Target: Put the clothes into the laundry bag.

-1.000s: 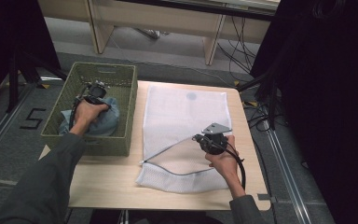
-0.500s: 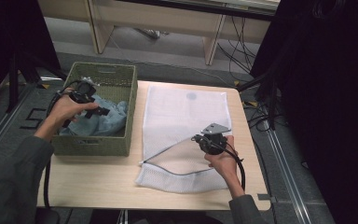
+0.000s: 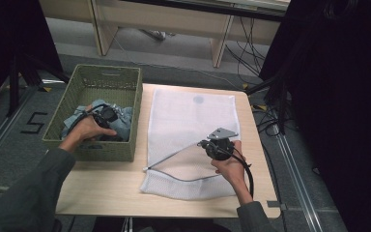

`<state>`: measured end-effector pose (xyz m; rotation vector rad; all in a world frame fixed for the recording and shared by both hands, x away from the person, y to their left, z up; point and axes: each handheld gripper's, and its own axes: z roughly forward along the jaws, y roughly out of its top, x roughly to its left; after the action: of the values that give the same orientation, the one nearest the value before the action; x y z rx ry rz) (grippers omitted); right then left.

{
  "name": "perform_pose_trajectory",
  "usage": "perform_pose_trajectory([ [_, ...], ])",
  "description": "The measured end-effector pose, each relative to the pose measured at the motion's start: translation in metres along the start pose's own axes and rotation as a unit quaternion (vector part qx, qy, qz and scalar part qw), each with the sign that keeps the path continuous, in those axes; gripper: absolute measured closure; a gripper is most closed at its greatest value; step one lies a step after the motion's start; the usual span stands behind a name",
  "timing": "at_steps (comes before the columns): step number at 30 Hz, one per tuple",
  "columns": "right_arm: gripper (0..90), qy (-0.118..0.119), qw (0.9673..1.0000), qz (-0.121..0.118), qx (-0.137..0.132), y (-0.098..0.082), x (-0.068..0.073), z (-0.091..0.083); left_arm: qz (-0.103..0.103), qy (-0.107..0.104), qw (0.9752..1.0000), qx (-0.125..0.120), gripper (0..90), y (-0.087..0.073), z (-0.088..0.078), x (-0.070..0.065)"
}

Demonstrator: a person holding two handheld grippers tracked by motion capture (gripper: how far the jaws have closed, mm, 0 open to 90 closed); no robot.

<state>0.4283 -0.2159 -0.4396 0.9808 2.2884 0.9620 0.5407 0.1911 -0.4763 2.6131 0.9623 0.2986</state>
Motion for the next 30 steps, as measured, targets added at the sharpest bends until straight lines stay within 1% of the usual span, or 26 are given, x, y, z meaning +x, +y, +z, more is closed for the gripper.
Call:
perform_pose_trajectory([
  [1,88.3,0.000,1.0000,0.002,-0.001,0.000,0.000,0.000,0.013,0.005,0.9999,0.000,0.0,-0.002,0.010,-0.002],
  [2,88.3,-0.004,0.9999,-0.008,-0.009,0.000,-0.001,0.001,0.013,0.005,0.9999,0.000,0.0,-0.002,0.010,-0.002],
  [3,88.3,-0.004,0.9999,-0.008,-0.010,0.000,-0.001,0.001,0.017,0.003,0.9998,0.005,0.0,-0.001,0.008,0.000],
  [5,88.3,-0.004,0.9999,-0.008,-0.008,0.000,-0.001,0.001,0.018,0.000,0.9998,0.003,0.0,-0.002,0.008,0.001],
  [6,88.3,-0.003,0.9999,-0.007,-0.008,0.000,0.000,0.001,0.013,0.001,0.9999,0.005,2.5,-0.001,0.008,0.001],
  [7,88.3,0.000,1.0000,-0.006,-0.001,0.000,0.000,0.001,0.007,0.007,0.9999,0.011,11.9,0.000,0.007,0.002],
  [8,88.3,0.000,1.0000,-0.004,0.000,0.000,0.000,0.000,-0.005,0.023,0.9996,0.016,28.2,0.003,0.003,0.004],
  [9,88.3,0.002,1.0000,0.004,0.006,0.000,0.001,-0.001,-0.013,0.022,0.9995,0.017,37.0,0.004,0.000,0.008],
  [10,88.3,0.002,1.0000,0.004,0.006,0.000,0.001,-0.001,-0.021,0.020,0.9994,0.016,37.0,0.004,-0.002,0.009],
  [11,88.3,-0.006,0.9999,-0.005,-0.011,-0.001,0.000,0.001,-0.031,0.026,0.9991,0.014,51.0,0.005,-0.005,0.013],
  [12,88.3,-0.006,0.9999,-0.005,-0.011,-0.001,0.000,0.001,-0.046,0.029,0.9985,0.009,51.0,0.004,-0.007,0.014],
  [13,88.3,-0.004,0.9999,-0.007,-0.010,0.000,-0.001,0.001,-0.074,0.036,0.9964,-0.018,59.4,0.004,-0.008,0.016],
  [14,88.3,-0.005,0.9999,-0.007,-0.010,0.000,-0.001,0.001,-0.097,0.045,0.9933,-0.044,63.2,0.003,-0.014,0.019],
  [15,88.3,-0.004,0.9999,-0.005,-0.008,-0.001,-0.001,0.001,-0.097,0.045,0.9933,-0.044,65.7,0.003,-0.014,0.019],
  [17,88.3,-0.004,1.0000,-0.003,-0.007,-0.001,-0.001,0.001,-0.119,0.063,0.9886,-0.067,66.5,0.003,-0.020,0.022],
  [18,88.4,-0.002,1.0000,-0.005,-0.005,-0.001,-0.001,0.001,-0.117,0.069,0.9884,-0.068,66.5,0.004,-0.022,0.023],
  [19,88.3,-0.003,1.0000,-0.005,-0.006,-0.001,-0.001,0.001,-0.120,0.088,0.9860,-0.075,66.1,0.005,-0.024,0.023],
  [21,88.3,-0.002,1.0000,0.002,-0.005,-0.001,-0.001,0.001,-0.119,0.091,0.9856,-0.079,63.9,0.006,-0.024,0.022],
  [23,88.3,-0.003,1.0000,0.001,-0.006,-0.001,-0.001,0.000,-0.114,0.093,0.9867,-0.069,61.4,0.008,-0.024,0.022],
  [24,88.3,-0.005,0.9999,-0.003,-0.011,0.000,-0.002,0.001,-0.118,0.085,0.9868,-0.071,54.1,0.008,-0.023,0.021],
  [25,88.3,-0.005,0.9999,-0.003,-0.010,0.000,-0.002,0.001,-0.116,0.061,0.9893,-0.063,49.3,0.009,-0.022,0.019],
  [26,88.3,-0.004,1.0000,-0.001,-0.009,-0.001,-0.001,0.000,-0.116,0.061,0.9893,-0.063,44.4,0.009,-0.022,0.019],
  [27,88.3,-0.005,0.9999,-0.003,-0.010,0.000,-0.002,0.001,-0.113,0.058,0.9900,-0.061,40.5,0.010,-0.023,0.018],
  [28,88.3,-0.005,0.9999,-0.003,-0.010,0.000,-0.002,0.001,-0.109,0.058,0.9904,-0.062,40.5,0.011,-0.025,0.016],
  [29,88.3,-0.003,0.9999,-0.003,-0.011,0.000,-0.002,0.001,-0.109,0.052,0.9902,-0.070,29.9,0.013,-0.027,0.013],
  [30,88.3,-0.003,0.9999,-0.003,-0.011,0.000,-0.002,0.001,-0.109,0.052,0.9902,-0.070,26.4,0.013,-0.027,0.013],
])
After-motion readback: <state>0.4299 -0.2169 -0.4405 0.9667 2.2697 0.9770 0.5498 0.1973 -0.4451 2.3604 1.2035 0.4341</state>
